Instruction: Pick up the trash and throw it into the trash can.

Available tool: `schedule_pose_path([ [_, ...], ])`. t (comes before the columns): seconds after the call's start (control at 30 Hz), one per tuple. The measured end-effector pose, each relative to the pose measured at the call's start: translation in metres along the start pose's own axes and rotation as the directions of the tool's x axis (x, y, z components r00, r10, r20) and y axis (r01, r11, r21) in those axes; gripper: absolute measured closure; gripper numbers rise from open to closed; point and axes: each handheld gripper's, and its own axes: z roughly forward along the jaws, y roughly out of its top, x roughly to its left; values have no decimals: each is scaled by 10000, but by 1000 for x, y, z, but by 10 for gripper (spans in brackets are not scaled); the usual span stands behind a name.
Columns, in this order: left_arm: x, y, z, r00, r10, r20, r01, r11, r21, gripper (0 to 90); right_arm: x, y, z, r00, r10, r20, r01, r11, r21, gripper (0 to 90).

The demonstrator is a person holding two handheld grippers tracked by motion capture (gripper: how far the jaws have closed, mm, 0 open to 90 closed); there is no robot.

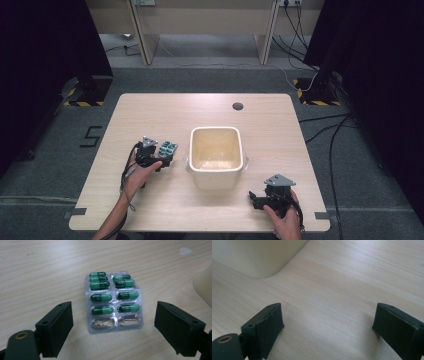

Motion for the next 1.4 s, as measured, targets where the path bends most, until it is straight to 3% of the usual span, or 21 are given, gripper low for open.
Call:
schedule_pose_path([
  [0.77,0,15,25,9997,-23,-232,26,9999,139,167,0,0,0,10000,-5,0,5,10000,-2,91],
  [0.9,1,17,26,9996,-45,-273,47,9999,101,213,0,0,0,10000,-1,-1,1,10000,24,91],
  [1.03,1,18,27,9988,136,-467,-134,9999,37,328,0,0,0,10000,-3,-1,3,10000,22,91],
  [1.4,3,22,13,9995,239,-209,-242,9996,-130,337,0,0,0,10000,-5,-3,5,10000,22,91],
])
